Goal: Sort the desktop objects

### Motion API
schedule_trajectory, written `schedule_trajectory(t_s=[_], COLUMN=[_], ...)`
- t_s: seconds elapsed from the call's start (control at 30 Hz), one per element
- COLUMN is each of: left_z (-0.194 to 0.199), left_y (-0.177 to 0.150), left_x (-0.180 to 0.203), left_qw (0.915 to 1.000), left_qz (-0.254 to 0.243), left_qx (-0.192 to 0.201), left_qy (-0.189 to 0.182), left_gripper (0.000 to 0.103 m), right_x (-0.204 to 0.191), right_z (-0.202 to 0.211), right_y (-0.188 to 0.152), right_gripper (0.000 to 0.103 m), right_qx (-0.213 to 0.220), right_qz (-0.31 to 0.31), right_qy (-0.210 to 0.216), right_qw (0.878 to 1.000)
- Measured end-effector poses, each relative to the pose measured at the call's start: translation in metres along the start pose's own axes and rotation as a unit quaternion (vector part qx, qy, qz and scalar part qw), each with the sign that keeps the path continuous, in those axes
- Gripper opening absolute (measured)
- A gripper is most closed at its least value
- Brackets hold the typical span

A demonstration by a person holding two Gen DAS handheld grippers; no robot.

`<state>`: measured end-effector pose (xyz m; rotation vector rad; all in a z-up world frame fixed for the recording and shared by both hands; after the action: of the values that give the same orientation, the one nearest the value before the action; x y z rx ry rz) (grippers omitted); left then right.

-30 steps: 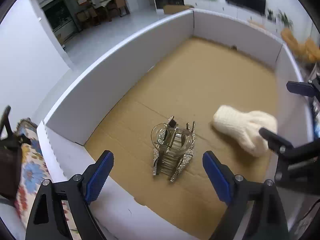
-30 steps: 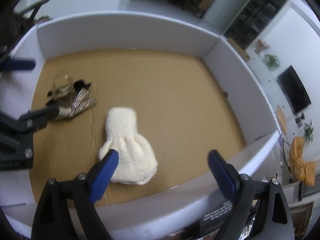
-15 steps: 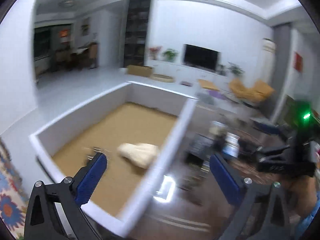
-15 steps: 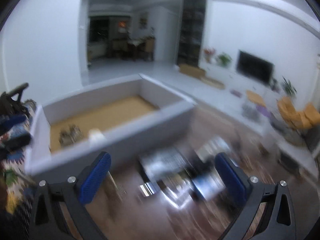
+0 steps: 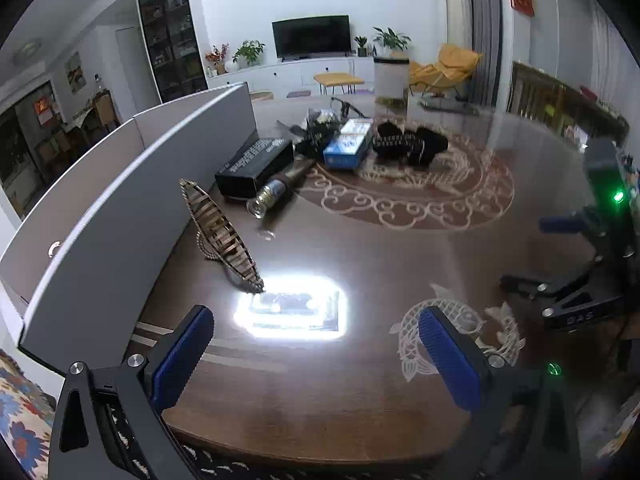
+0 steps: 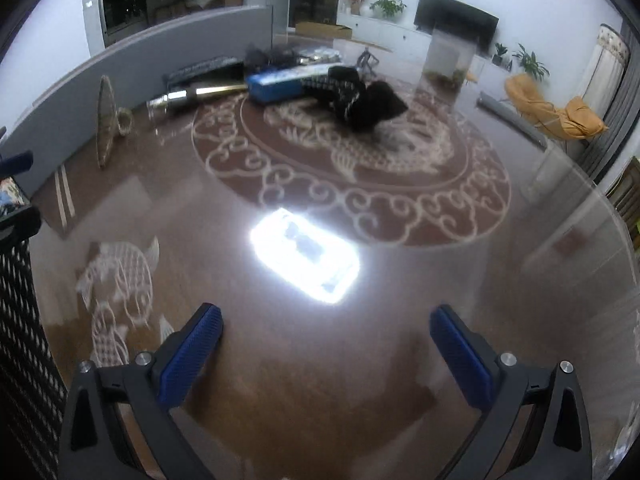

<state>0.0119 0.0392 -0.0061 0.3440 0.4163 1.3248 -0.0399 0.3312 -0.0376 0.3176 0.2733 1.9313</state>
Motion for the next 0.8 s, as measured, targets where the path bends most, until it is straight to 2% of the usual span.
schedule_trajectory(t_s=[0.13,0.2,0.33,0.57,0.67,0.8], left_z=[-0.017,-0.03,-0.043,-0.049,-0.052,-0.059], left_y=[-0.008,-0.009,-0.011,-0.012,-0.011,-0.011], left_x=[-0.006,-0.007,-0.008,-0.002,-0.004,-0.014], left_qw=[0.9998,0.9993,0.9987,0.998,0.9978,0.9951], left_qz=[-0.003,-0.003,0.002,-0.01,-0.001,0.031], left_qx=[-0.017,-0.034,-0.05,-0.06,-0.066,-0.085], left_qy=[0.01,0.016,0.01,0.015,0.001,-0.039], left_gripper=[0.103,0.103,0.103,0.103,0.103,0.103], right_x=[-0.003,0.001,0.002,0.003,0.003,0.004], right_z=[0.002,-0.002,-0.009,-0.006,-0.006,-0.006], right_y=[0.005,0.008,0.02,0.015,0.015,0.015], right_gripper=[0.103,0.103,0.103,0.103,0.103,0.103], right_qx=[0.01,0.009,0.006,0.006,0.006,0.006], right_qz=[-0.013,-0.025,-0.035,-0.035,-0.035,-0.035], right_qy=[0.01,0.032,0.03,0.03,0.03,0.03], right_qw=[1.0,0.999,0.999,0.999,0.999,0.999])
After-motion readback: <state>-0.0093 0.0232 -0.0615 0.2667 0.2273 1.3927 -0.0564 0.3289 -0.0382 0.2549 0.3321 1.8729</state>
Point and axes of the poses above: each gripper's, at about its wrist camera, not at the fingertips, and z roughly against the way its jaws point, x to its right, y to its top, the point moved 4 cm from there along -z, roughly the way its jaws point, and after that the axes turned 15 degrees about -x, right-handed, at the moved point
